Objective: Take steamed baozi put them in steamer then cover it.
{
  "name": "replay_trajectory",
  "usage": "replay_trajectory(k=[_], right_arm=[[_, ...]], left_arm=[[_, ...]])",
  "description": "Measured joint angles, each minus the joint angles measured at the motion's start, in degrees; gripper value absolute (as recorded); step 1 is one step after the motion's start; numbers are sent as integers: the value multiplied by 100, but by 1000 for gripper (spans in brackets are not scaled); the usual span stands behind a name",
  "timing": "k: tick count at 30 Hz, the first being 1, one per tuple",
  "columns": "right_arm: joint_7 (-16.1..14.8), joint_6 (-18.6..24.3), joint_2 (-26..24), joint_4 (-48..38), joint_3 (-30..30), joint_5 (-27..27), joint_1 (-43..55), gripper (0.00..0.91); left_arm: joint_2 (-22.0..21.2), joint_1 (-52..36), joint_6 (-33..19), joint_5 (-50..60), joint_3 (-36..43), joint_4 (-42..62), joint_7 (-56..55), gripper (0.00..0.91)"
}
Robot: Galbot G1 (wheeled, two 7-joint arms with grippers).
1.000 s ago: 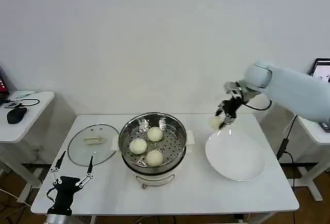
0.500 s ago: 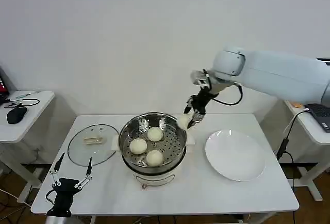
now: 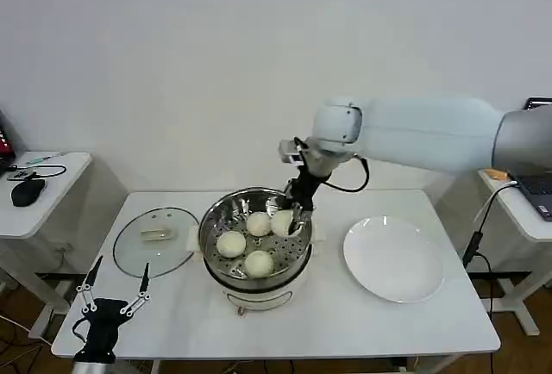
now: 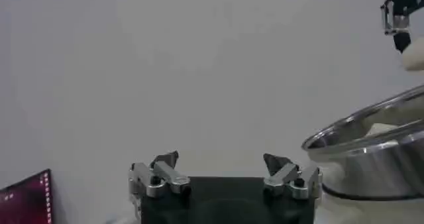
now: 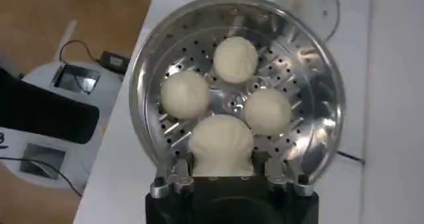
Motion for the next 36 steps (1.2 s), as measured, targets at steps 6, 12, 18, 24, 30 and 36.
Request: replay_trajectory(k=[6,12,18,24,30,36], right_arm=[[147,-91,138,-11,-154,21,-79,584],[235,-121,195,-75,-230,-14,-159,595],[286,-139,268,-140,-240,-76,-251,584],[327,-130,293,-213,-243,-156,-350,595],[361,-116,329,-276,-205,-185,-460,907],[371,-85,335,-342,-140,-179,-520,907]], left_arm=[[4,-5,-57,-54,-34,79,-1,907],[21,-15,-78,-74,-58,128,-2,907],[31,-17,-78,-74,-56,146,-2,907],[29,-14,-78,-75,-61,162,-2,907],[25,-30,-83,-74,-62,217,-2,907],[27,-47,-83,-68,-63,232,-3,907]])
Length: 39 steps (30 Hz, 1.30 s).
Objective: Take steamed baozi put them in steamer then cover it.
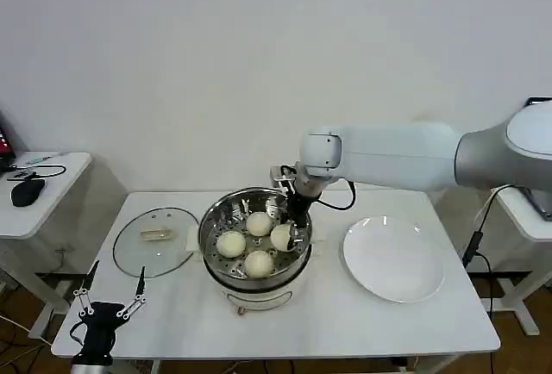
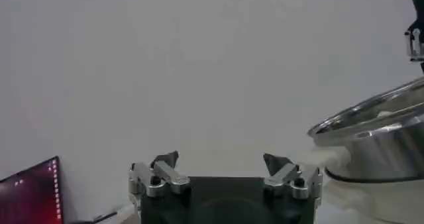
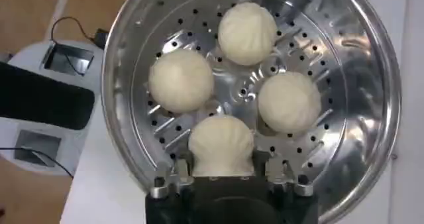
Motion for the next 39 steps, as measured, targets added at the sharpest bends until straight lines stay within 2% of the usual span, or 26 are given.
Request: replay_trajectory(k=[12,15,17,22,28,33,39], right_arm=[[-41,116,-140,-129,183,54,116,907],[63,182,-257,-190,302,127,102,907],[245,251,-373,-241,424,211,56,907],[983,438,-817,-275,940,550,-233,907],[2168,734,-1502,-173,2035,980,-1039,907],[3188,1028,-2047,50,3297,1075,-2077,907],[4401,1383,-2450,489,4995,932,-3571,907]], left_arm=[[6,-61,19,40,56,-6,2,907],[11,-75,21,39,60,-34,1,907],[18,-84,26,37,68,-62,-3,907],[36,-130,47,38,116,-133,-17,907],[70,-215,125,39,190,-240,-45,907],[113,-275,195,33,237,-329,-60,907],[129,-353,271,18,310,-397,-97,907]])
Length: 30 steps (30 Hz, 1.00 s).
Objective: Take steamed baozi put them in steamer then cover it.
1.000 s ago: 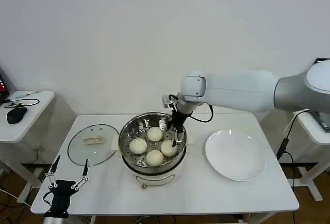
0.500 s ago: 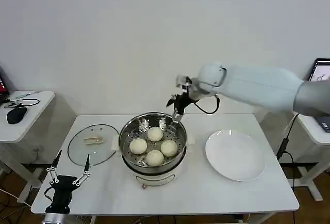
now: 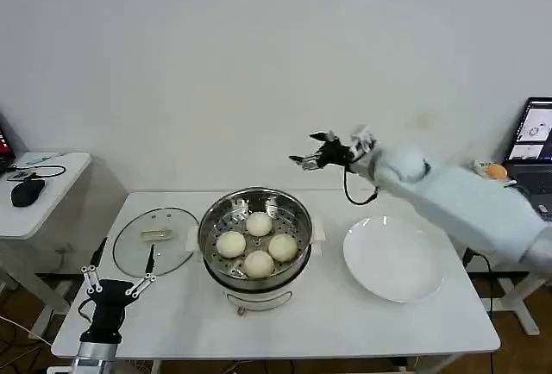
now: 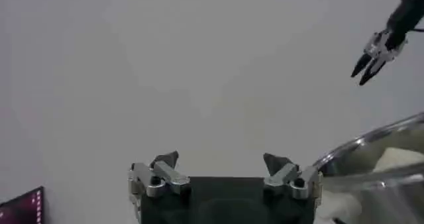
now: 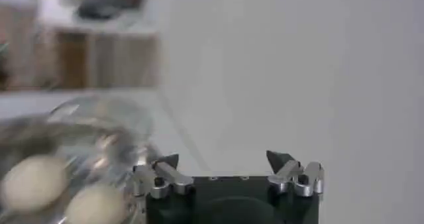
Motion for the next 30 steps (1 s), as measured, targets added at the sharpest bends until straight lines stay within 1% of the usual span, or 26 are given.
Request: replay_trajectory(k=[3,6,9,14,19,22,26,30], right_arm=[[470,238,-109,264,880,-164,-828,907],[853,474,-179,553,1767,-377,-1651,907],[1161,689,-199,872,2611,-678,-2495,907],[1571,935,-108,1405,3868,-1326,-3885,907],[1864,1073,165,1938,4906,-2024,-5208,907],[1961,1129,406,2258,5387,-2426,-5950,907],[2054,1154,764,2633,5843,-2929,-6829,907],[2110,1200,1116,2876,6169,-3394,-7505,907]], left_arm=[[6,-30,43,-5,30,-43,-9,907],[12,-58,67,-10,63,-88,-18,907],[27,-69,85,-12,86,-127,-22,907],[49,-50,99,-24,105,-189,-24,907],[101,-14,101,-72,97,-212,-24,907],[145,-19,102,-115,65,-218,-24,907],[201,-17,103,-156,31,-219,-18,907],[214,17,97,-182,22,-247,-9,907]])
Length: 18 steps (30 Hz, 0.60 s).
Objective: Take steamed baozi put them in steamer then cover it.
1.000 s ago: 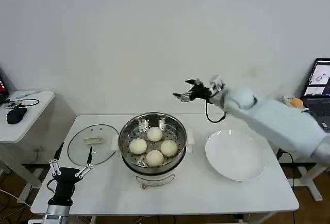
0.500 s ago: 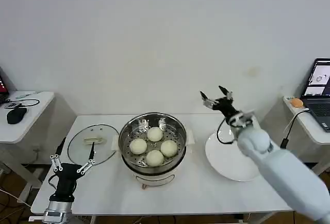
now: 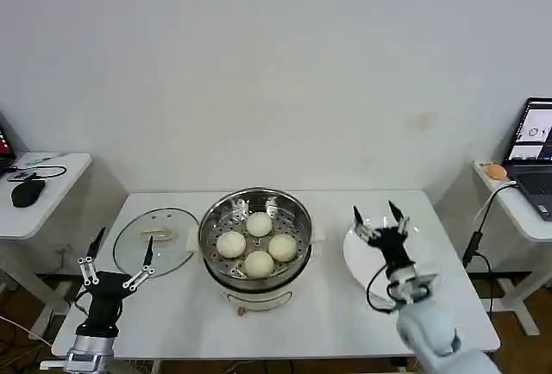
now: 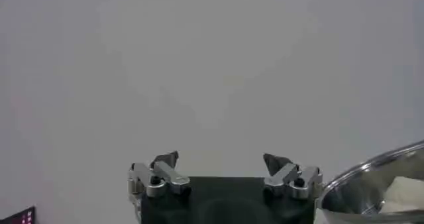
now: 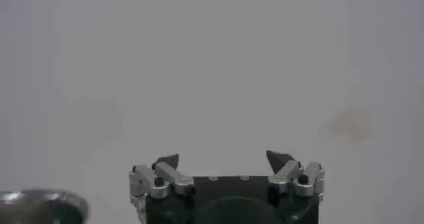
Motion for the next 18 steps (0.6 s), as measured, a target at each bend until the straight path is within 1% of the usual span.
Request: replay_trajectory(k=[7,12,18], right_arm=[[18,97,562,365,387,-611,-857,907],[39,110,835,539,546,-870,-1250,907],[49,106,1039,649,672,-1083,-1521,907]], left_arm=[[12,108,-18,-45,-5,-87,31,907],[3,171,-43,-50,0,-74,51,907],[15,272,-105,-51,-22,-63,89,907]])
